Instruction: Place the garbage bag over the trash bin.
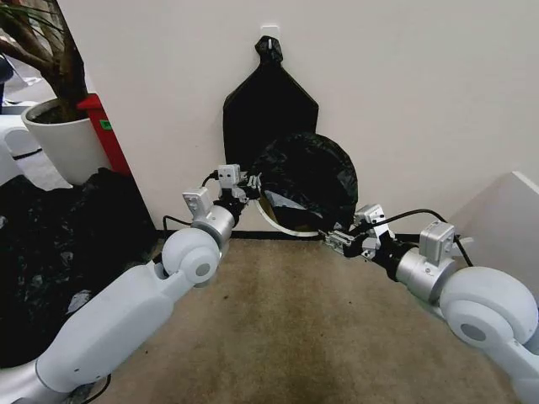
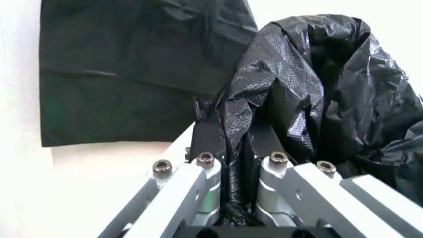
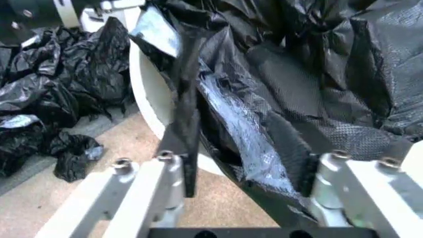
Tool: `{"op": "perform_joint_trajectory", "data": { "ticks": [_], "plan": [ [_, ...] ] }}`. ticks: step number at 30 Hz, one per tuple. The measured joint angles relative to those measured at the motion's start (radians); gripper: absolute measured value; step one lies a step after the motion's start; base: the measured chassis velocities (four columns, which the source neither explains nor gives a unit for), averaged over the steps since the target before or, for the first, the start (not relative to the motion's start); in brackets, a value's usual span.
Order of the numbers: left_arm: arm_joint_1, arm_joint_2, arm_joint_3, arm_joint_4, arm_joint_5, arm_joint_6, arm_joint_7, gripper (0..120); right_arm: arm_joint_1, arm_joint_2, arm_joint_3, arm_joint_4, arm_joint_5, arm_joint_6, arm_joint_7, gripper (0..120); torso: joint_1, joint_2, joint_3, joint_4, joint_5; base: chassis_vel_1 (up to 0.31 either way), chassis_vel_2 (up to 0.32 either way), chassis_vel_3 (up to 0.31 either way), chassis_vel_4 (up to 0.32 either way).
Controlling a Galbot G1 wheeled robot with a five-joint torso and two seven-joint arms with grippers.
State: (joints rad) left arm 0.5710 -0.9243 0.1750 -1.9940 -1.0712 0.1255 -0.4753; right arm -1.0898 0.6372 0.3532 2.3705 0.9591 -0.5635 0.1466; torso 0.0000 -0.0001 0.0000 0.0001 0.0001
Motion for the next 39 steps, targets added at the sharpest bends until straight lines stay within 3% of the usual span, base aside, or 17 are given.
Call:
{"op": "perform_joint_trajectory", "data": {
  "ticks": [9,16,24,30,39],
  "plan": [
    [-0.014,-0.013,0.012,-0.003,-0.001,0.003,-0.004,4,-0.007,-0.005,0.000,0.002,-0.004,0.011,0.012,0,0.000,0.000,0.000,0.0000,0.0000,0.000,0.000,0.000,0.000],
    [-0.020,-0.022,0.014,0.004,-0.006,0.005,-0.013,4,-0.023,-0.005,-0.012,0.020,0.001,0.025,-0.001,0,0.000,0.000,0.000,0.0000,-0.0001,0.000,0.000,0.000,0.000],
    [-0.033,-0.046,0.021,0.006,-0.040,0.009,-0.040,4,-0.033,0.006,-0.103,0.035,-0.047,0.059,-0.048,0,0.000,0.000,0.000,-0.0001,-0.0002,0.000,0.000,0.000,0.000],
    [-0.051,-0.075,0.034,0.004,-0.087,0.013,-0.066,4,-0.012,0.040,-0.218,-0.033,-0.166,0.084,-0.068,0,0.000,0.000,0.000,-0.0001,-0.0001,0.000,0.000,0.000,0.000],
    [-0.070,-0.116,0.048,-0.005,-0.143,0.023,-0.119,4,-0.009,0.083,-0.252,-0.160,-0.261,0.094,-0.042,0,0.000,0.000,0.000,0.0000,0.0000,0.000,0.000,0.000,0.000]
  ]
}}
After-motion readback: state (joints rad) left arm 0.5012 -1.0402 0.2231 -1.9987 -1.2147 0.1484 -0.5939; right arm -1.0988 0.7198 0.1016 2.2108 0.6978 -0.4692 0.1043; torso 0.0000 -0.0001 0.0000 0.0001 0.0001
